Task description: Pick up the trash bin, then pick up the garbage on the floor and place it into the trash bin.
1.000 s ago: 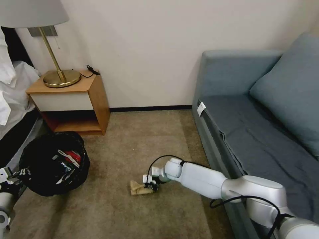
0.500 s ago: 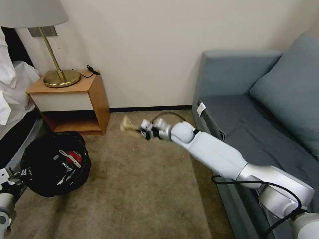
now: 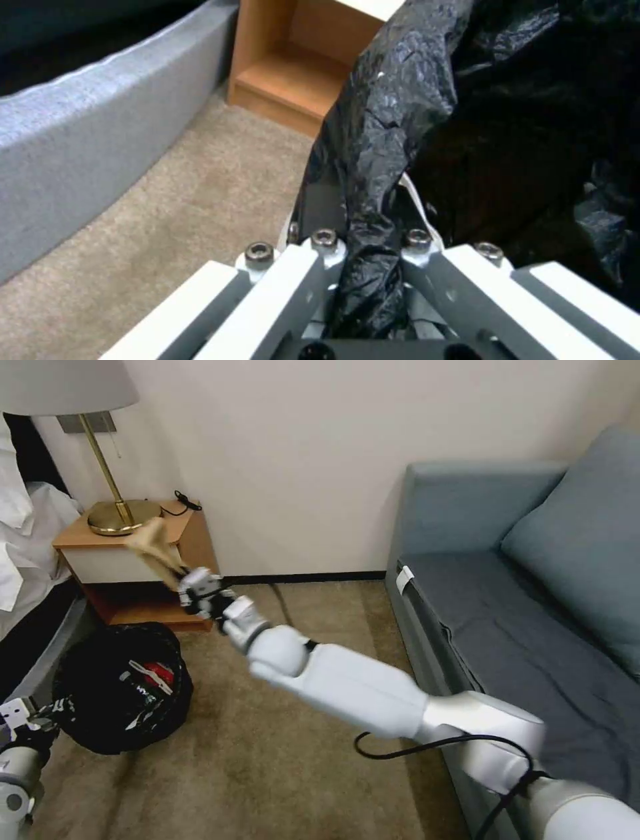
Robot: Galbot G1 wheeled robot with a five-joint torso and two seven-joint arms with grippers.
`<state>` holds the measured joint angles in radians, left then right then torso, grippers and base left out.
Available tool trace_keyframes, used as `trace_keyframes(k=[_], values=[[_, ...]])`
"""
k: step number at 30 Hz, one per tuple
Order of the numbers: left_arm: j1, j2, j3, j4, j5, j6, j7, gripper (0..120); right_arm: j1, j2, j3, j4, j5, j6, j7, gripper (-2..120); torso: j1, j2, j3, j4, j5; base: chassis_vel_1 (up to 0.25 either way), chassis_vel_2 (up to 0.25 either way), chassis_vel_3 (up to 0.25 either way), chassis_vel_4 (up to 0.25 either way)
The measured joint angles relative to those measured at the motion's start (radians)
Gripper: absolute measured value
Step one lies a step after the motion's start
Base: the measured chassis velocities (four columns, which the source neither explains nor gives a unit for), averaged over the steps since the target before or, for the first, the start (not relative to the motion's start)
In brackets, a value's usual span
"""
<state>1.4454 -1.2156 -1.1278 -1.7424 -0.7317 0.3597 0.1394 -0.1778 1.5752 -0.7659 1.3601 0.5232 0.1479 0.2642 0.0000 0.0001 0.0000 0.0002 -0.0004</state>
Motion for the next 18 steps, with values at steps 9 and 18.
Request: trace_keyframes(k=[9,18], values=[[-0.002,-0.004,0.001,0.003,-0.014,0.000,-0.002,1,-0.063,0.039,-0.146,-0.014,-0.102,0.078,-0.016,0,0.000,0.000,0.000,-0.0003,0.0002,0.000,0.000,0.000,0.000],[0.007,0.013,-0.006,0.015,-0.036,-0.002,0.000,1,-0.084,0.035,-0.247,-0.070,-0.096,0.063,-0.039,0,0.000,0.000,0.000,-0.0002,0.0003,0.000,0.000,0.000,0.000]])
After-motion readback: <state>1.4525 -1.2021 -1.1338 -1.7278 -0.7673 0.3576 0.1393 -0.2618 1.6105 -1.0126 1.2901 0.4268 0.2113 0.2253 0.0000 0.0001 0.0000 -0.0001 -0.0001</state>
